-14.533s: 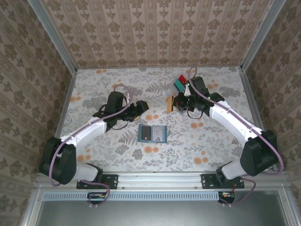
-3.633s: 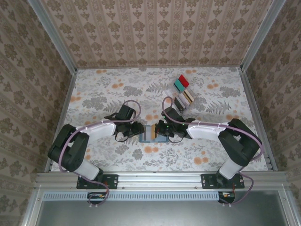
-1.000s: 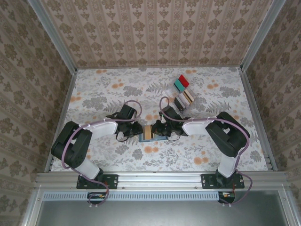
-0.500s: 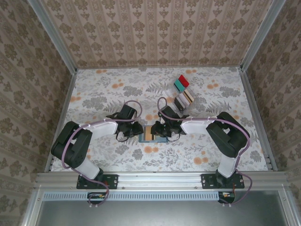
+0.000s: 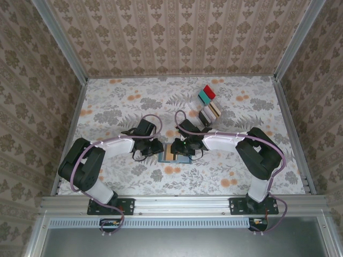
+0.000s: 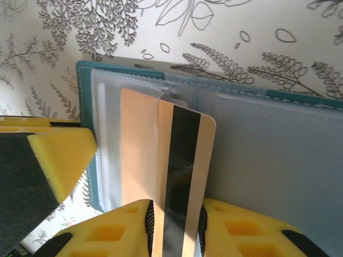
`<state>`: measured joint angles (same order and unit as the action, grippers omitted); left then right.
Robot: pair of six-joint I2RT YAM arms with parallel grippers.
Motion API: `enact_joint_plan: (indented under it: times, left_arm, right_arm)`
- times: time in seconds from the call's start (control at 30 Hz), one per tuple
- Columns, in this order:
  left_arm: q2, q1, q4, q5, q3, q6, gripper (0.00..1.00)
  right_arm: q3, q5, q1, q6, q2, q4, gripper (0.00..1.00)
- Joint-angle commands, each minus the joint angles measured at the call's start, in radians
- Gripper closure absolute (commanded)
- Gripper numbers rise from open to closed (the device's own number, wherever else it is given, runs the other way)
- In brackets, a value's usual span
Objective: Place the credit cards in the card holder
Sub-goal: Insert the credit card into the card slot.
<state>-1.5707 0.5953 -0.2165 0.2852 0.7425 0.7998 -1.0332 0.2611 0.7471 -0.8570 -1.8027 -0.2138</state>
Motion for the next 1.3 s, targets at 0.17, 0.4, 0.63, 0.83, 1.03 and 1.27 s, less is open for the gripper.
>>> enact_joint_plan:
  times: [0.17,0.4,0.63,0.83,1.03,1.27]
  left_arm:
    - [-0.022,0.009,-0.01,0.016,0.021,0.002,0.76]
    - [-0.02,0.011,-0.008,0.019,0.018,0.0,0.77]
    - [-0.01,0.01,-0.003,0.019,0.015,0.004,0.75]
    - [0.005,0.011,-0.002,0.014,0.008,0.011,0.73]
    - [0.027,0.012,-0.001,0.001,-0.004,0.018,0.72]
    - [0.049,0.012,-0.012,-0.021,-0.011,0.022,0.67]
  right_arm:
    - [-0.034,-0.052,0.012,0.022,0.003,-0.078,0.71]
    - [-0.056,-0.015,0.021,0.028,-0.03,-0.037,0.81]
    - [-0.07,0.023,0.023,0.027,-0.058,0.0,0.81]
    - [-0.062,0.069,0.023,0.004,-0.063,0.065,0.8]
    - [-0.051,0.09,0.024,-0.02,-0.064,0.102,0.79]
    - [-0.048,-0.015,0.024,0.019,0.005,-0.004,0.73]
